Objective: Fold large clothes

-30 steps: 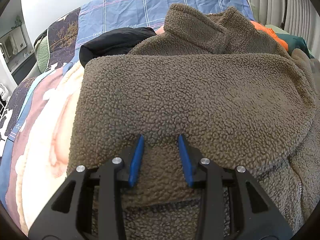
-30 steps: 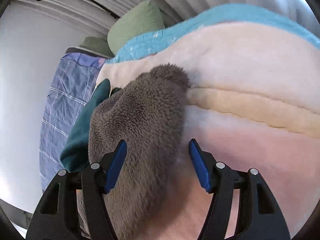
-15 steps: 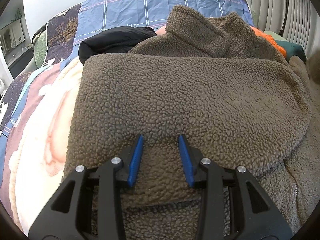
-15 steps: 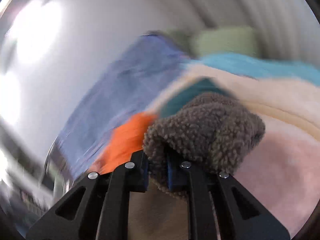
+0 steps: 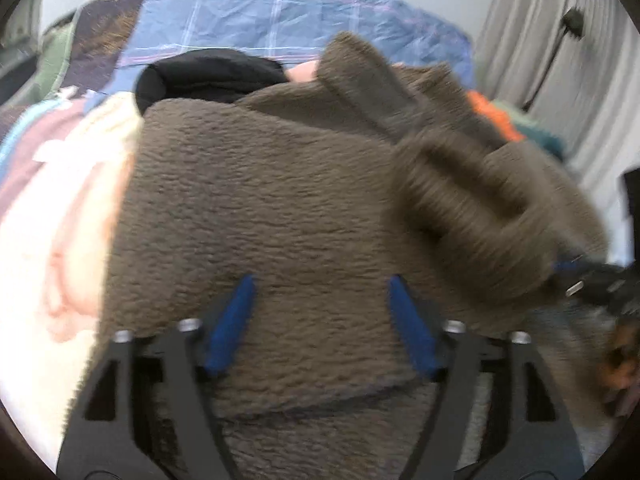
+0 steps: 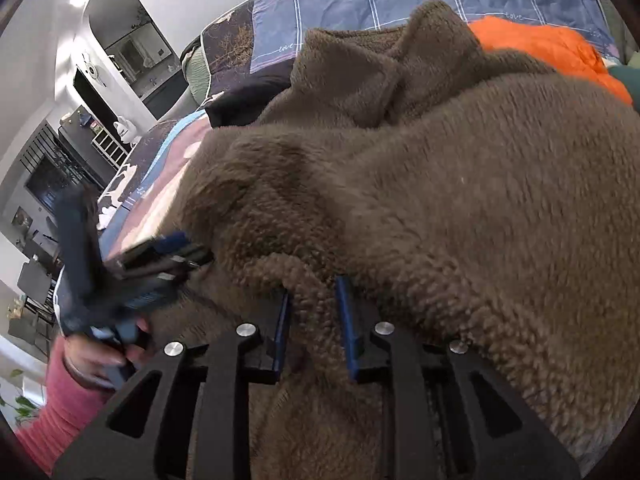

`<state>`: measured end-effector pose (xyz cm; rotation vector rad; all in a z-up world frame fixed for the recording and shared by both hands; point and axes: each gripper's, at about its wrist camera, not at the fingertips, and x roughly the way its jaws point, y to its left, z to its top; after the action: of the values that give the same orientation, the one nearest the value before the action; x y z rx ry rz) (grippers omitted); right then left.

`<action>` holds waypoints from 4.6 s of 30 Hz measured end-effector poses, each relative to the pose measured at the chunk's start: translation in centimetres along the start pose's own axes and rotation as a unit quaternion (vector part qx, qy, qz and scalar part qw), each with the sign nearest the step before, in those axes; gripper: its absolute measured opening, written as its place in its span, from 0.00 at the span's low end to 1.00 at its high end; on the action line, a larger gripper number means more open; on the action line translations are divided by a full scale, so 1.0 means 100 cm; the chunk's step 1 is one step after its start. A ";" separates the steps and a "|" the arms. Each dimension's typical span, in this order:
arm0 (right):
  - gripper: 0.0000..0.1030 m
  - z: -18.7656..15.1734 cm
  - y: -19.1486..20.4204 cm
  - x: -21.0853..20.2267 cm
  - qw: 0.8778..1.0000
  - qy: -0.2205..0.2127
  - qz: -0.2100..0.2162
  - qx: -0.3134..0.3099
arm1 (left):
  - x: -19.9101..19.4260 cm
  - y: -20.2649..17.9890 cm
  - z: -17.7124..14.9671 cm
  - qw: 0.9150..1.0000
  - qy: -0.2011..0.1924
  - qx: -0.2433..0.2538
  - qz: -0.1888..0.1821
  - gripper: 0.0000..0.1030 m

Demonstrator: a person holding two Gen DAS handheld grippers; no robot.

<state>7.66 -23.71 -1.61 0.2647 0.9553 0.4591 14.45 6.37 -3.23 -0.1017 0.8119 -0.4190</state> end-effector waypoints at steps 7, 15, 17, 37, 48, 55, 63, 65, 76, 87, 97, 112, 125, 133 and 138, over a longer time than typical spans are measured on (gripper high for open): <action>0.30 -0.011 -0.003 -0.011 1.000 -0.012 -0.003 -0.001 | -0.010 -0.034 0.017 0.982 0.023 -0.049 -0.180 0.89; 0.35 -0.022 0.025 -0.023 0.997 -0.026 -0.037 -0.065 | 0.028 -0.068 0.043 0.988 0.061 -0.049 -0.137 0.33; 0.36 -0.025 0.028 -0.039 0.996 -0.037 -0.024 -0.074 | 0.021 -0.059 0.060 0.981 0.049 -0.087 -0.165 0.32; 0.45 -0.018 -0.016 -0.098 0.999 -0.045 -0.024 -0.011 | -0.069 0.034 0.047 0.998 -0.039 -0.039 0.001 0.58; 0.45 -0.061 -0.003 -0.109 0.997 0.023 -0.058 -0.049 | 0.000 -0.016 0.043 0.999 0.025 0.033 -0.014 0.26; 0.55 -0.032 -0.018 -0.137 0.988 -0.102 -0.114 -0.036 | -0.076 -0.013 0.062 0.994 -0.078 0.062 -0.046 0.28; 0.54 -0.048 -0.045 -0.067 0.968 -0.004 -0.247 -0.036 | -0.048 0.032 0.007 0.999 0.005 0.020 0.045 0.36; 0.54 -0.040 -0.036 -0.080 0.970 -0.019 -0.240 -0.031 | -0.070 0.022 0.021 0.997 -0.030 0.034 0.055 0.33; 0.62 -0.009 -0.056 -0.020 0.970 -0.010 -0.241 -0.026 | 0.034 -0.055 0.007 0.981 0.033 0.166 0.091 0.51; 0.68 -0.032 -0.046 -0.075 0.975 -0.055 -0.214 -0.015 | -0.037 -0.045 -0.004 0.982 -0.016 0.168 0.085 0.82; 0.76 -0.138 -0.119 -0.184 0.977 -0.037 -0.180 0.107 | -0.119 0.051 -0.088 0.983 0.080 0.099 0.134 0.89; 0.66 -0.258 -0.079 -0.222 0.984 -0.068 -0.040 0.162 | -0.186 0.050 -0.179 0.996 0.080 -0.029 0.001 0.79; 0.52 -0.311 -0.045 -0.241 0.987 -0.080 -0.002 0.140 | -0.231 0.014 -0.222 0.999 0.041 0.003 -0.008 0.72; 0.12 -0.296 -0.046 -0.276 0.964 -0.177 0.082 0.179 | -0.267 0.008 -0.198 0.998 -0.060 -0.008 -0.020 0.13; 0.11 -0.263 -0.028 -0.317 0.949 -0.244 0.133 0.151 | -0.321 -0.013 -0.167 0.986 -0.165 0.018 -0.011 0.12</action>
<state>-29.02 -41.16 5.46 0.7568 0.4978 0.4626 -17.68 19.26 7.48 -0.1430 0.4776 -0.4244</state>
